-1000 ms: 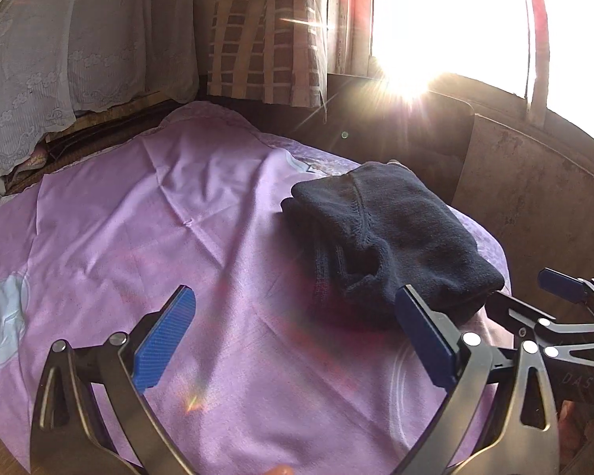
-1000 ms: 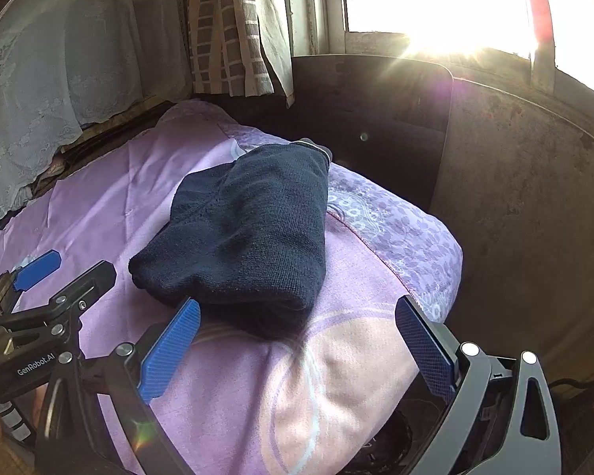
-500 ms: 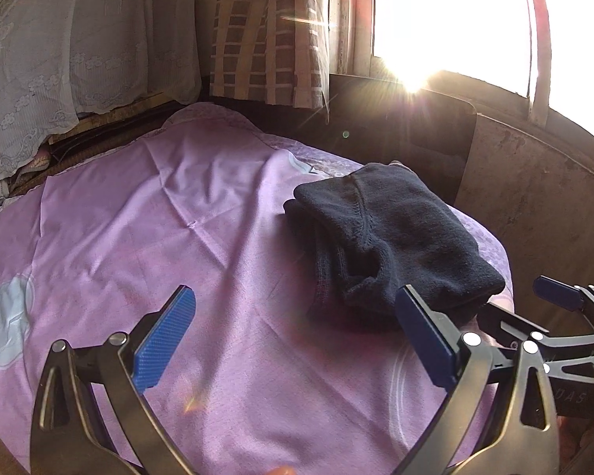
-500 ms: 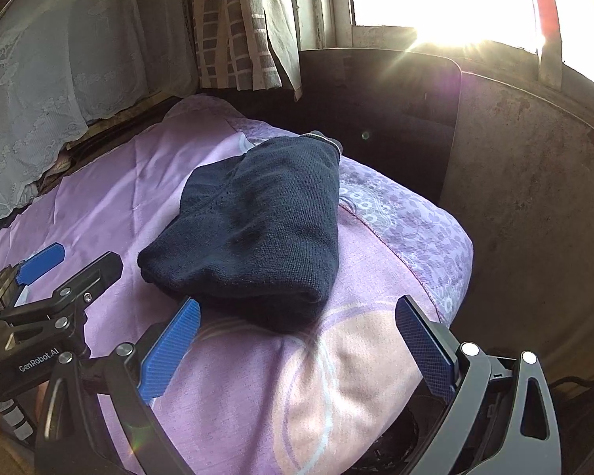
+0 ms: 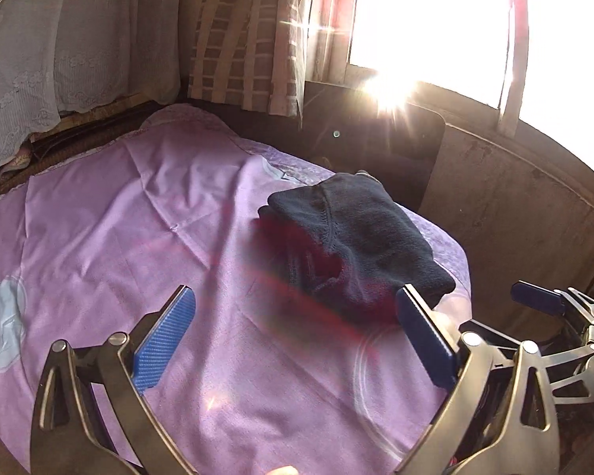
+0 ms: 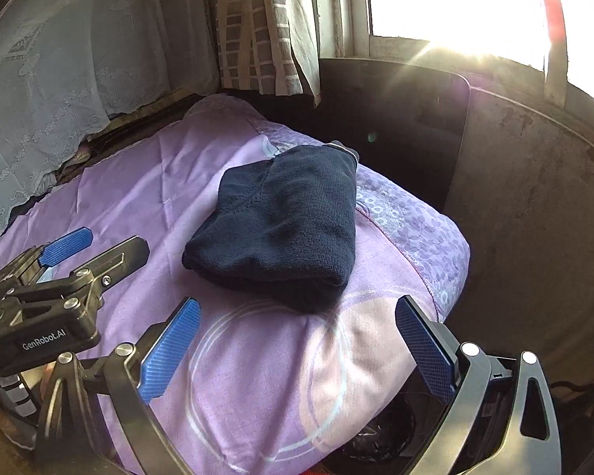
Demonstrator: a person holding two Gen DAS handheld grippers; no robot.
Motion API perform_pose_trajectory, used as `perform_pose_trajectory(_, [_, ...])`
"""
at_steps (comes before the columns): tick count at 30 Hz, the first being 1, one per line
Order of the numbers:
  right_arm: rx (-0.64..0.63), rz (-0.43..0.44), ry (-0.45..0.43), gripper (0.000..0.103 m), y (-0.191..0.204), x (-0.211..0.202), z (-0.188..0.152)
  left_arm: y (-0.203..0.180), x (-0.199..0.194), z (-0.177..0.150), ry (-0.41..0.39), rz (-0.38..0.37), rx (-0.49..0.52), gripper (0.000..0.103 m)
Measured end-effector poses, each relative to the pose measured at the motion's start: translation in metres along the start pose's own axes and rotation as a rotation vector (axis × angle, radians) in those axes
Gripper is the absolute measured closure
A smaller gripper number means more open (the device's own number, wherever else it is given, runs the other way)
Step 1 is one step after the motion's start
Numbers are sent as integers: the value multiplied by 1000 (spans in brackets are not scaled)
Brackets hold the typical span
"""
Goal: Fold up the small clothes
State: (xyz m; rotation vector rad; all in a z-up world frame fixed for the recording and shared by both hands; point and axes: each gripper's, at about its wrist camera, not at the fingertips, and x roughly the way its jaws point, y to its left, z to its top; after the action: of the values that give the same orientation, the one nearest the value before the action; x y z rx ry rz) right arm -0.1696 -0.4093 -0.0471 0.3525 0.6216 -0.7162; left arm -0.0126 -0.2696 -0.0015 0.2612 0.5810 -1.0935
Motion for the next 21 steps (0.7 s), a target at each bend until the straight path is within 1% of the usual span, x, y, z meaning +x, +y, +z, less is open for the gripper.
perform_pose_trajectory(3, [10,18,-14,4,3,-3,1,3,-6,2,-2,35,-2,4])
perform_pose_trajectory(7, [34,41,-22,4,4,-5,5,10,-7,5,26,24,-43,4])
perform_pose_trajectory(9, [39,42,-29,4,4,-7,5,8,-8,5,28,39,-35,4])
perform_pose_trajectory(12, [40,34,-24,4,4,-8,5,-2,-5,4,51,110,24,4])
perform_pose_trajectory(14, [39,26,-10,4,3,-6,4,-4,-1,3,73,132,20,4])
perform_pose_trajectory(15, [40,24,-3,4,2,-5,3,-4,1,2,87,131,16,4])
perform_pose_trajectory(17, [47,30,15,4,-1,-4,2,-4,5,0,108,103,4,4])
perform_pose_trajectory(19, [57,38,27,4,-4,-3,1,-5,7,-2,110,76,-3,4])
perform_pose_trajectory(21, [62,41,30,4,-5,-3,0,-6,5,-3,101,71,-3,4])
